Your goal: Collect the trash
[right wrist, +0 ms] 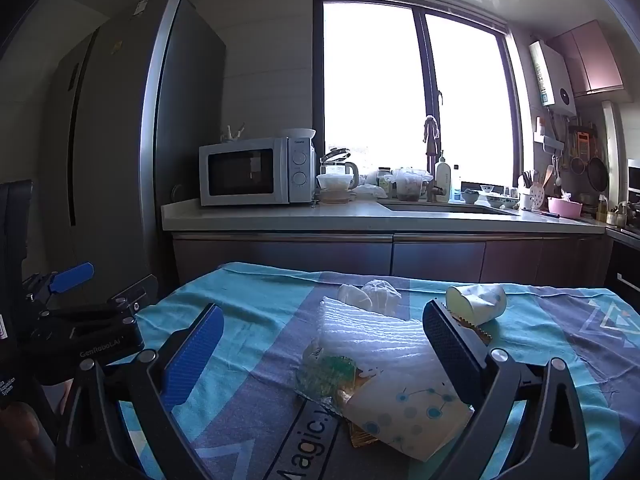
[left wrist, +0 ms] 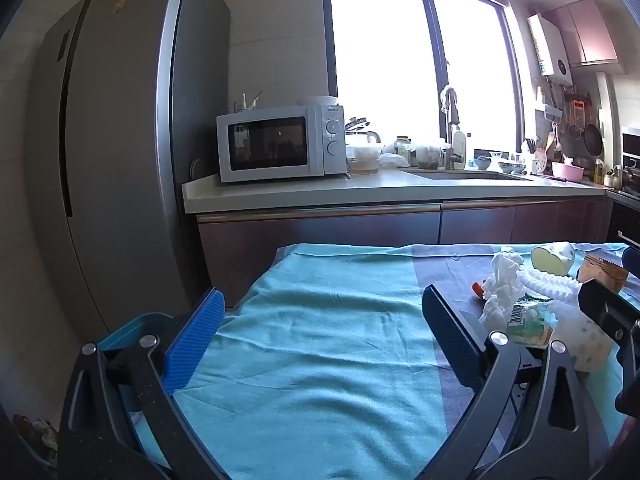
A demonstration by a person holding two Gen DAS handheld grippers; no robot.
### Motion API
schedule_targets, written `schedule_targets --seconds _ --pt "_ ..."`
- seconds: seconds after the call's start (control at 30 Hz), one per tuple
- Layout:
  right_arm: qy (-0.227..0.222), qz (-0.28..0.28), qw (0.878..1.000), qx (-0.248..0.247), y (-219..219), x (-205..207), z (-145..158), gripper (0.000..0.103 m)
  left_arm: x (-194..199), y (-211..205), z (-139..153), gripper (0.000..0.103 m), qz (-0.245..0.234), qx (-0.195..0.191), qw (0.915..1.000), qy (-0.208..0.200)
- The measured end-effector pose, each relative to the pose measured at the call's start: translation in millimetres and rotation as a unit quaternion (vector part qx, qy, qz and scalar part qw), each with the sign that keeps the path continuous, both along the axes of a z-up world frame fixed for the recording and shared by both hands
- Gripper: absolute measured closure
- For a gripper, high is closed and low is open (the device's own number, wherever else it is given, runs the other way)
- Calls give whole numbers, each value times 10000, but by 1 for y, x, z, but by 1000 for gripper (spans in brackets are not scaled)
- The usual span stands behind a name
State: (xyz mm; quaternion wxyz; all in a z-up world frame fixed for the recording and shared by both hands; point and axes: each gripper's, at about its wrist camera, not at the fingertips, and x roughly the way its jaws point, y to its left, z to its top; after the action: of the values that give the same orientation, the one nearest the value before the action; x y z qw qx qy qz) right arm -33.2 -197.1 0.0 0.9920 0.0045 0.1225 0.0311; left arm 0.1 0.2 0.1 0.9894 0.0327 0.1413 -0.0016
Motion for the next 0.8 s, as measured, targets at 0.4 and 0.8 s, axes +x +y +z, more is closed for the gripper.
schedule_targets --seconds 0.4,0.8 --pt "-91 -41 9999 31 4 -4 -2 7 -13 0 13 6 -15 -32 9997 -256" --pt "-102 -18 9999 78 2 -7 1 7 -22 7 7 6 -15 -139 9992 -375"
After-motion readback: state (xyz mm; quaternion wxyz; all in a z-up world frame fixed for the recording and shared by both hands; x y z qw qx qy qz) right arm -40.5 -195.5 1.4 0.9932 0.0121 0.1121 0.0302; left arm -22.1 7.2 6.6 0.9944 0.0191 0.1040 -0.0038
